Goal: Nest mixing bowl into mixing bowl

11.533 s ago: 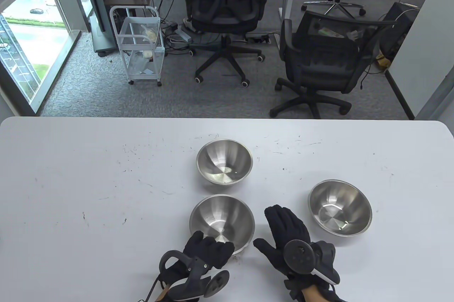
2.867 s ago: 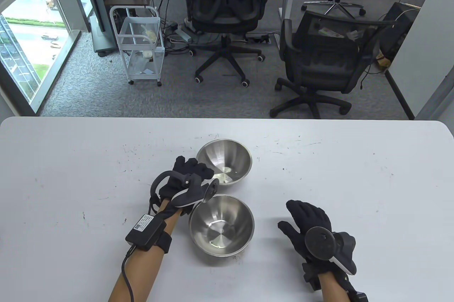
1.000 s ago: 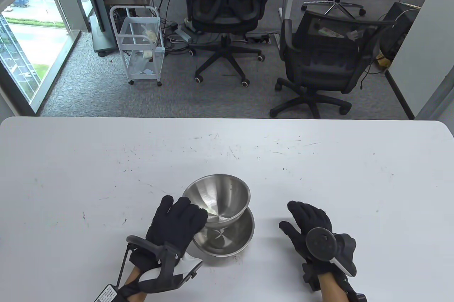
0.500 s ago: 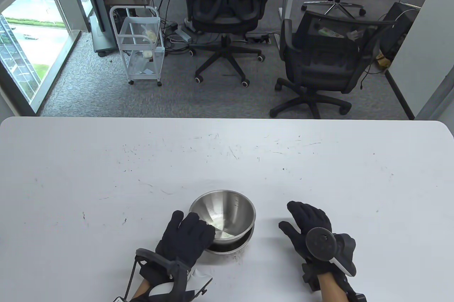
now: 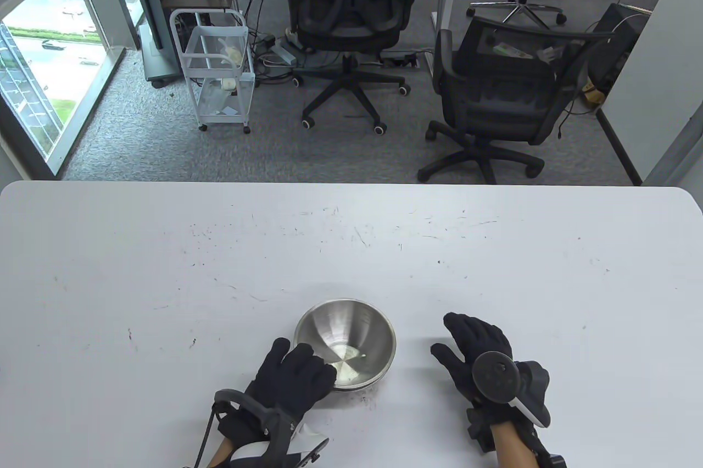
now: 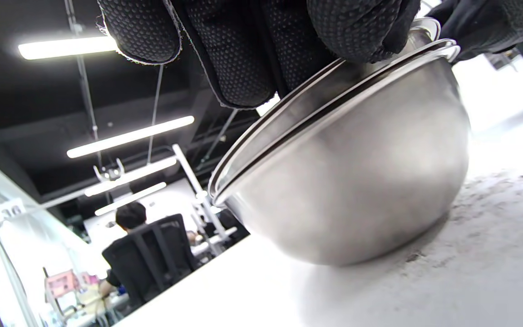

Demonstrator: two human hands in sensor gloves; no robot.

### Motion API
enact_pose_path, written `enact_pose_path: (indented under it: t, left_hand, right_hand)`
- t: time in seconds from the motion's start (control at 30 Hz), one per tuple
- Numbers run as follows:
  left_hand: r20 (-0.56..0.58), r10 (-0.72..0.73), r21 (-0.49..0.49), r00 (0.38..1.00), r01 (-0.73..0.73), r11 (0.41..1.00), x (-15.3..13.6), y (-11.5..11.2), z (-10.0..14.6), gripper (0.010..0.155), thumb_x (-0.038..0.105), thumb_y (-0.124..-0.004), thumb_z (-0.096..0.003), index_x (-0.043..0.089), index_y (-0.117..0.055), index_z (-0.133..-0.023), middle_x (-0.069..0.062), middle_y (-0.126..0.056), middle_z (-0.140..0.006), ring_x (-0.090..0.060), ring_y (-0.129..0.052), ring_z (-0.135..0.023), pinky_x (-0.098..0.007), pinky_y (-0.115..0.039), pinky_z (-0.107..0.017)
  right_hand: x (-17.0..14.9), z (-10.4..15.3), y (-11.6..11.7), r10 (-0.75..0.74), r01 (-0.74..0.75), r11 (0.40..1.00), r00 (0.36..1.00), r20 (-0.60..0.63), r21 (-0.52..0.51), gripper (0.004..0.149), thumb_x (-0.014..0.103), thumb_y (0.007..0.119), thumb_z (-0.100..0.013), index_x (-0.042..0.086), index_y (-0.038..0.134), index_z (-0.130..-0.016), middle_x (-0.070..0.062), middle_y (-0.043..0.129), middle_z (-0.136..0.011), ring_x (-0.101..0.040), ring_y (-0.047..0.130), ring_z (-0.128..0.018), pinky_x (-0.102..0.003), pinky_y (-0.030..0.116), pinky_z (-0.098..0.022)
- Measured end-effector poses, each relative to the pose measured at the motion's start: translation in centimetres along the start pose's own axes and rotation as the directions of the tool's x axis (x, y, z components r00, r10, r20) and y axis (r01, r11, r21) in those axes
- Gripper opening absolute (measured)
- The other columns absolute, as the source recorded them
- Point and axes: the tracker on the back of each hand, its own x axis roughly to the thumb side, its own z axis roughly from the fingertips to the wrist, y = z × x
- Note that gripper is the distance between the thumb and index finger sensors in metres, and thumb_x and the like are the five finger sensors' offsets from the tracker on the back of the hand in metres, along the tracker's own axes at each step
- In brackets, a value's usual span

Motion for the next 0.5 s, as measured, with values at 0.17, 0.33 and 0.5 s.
enact_pose_path:
  t: [0.17,0.33,0.5]
  left_hand:
    - [-0.002,0.036,-0.015,0.999,-0.036,0.999,-0.1,-0.1,0.1,0.04,0.045,-0.072,-0.0473,0.058,-0.089,-0.082,0.021,-0.107,-0.081,-0.009,-0.096,-0.09,-0.052,-0.072,-0.074]
    - [-0.066,0.117,0.034,0.991,-0.115,0.993,-1.4,0.3,0.4,0.046,0.047,-0.07,-0.0485,0.048,-0.082,-0.093,0.019,-0.097,-0.092,-0.012,-0.09,-0.096,-0.052,-0.07,-0.076]
    - [-0.166,0.184,0.049,0.969,-0.179,0.983,-3.7,-0.2,0.9,0.051,0.049,-0.07,-0.0479,0.045,-0.077,-0.098,0.016,-0.093,-0.097,-0.015,-0.087,-0.098,-0.053,-0.071,-0.075]
  right_hand:
    - [0.0,0.0,0.1,0.0,0.0,1.0,1.0,-0.003,0.008,0.065,0.059,0.075,-0.044,0.028,0.07,-0.101,0.002,0.082,-0.102,-0.027,0.081,-0.095,-0.057,0.061,-0.072]
    - [0.1,-0.1,0.2,0.005,-0.004,1.0,1.0,-0.004,0.019,0.065,0.059,0.075,-0.044,0.028,0.07,-0.101,0.002,0.082,-0.102,-0.027,0.081,-0.095,-0.058,0.061,-0.072]
    - [0.2,-0.1,0.4,0.006,-0.006,1.0,1.0,-0.009,0.03,0.065,0.059,0.075,-0.044,0.028,0.07,-0.101,0.002,0.082,-0.102,-0.027,0.081,-0.095,-0.058,0.061,-0.072]
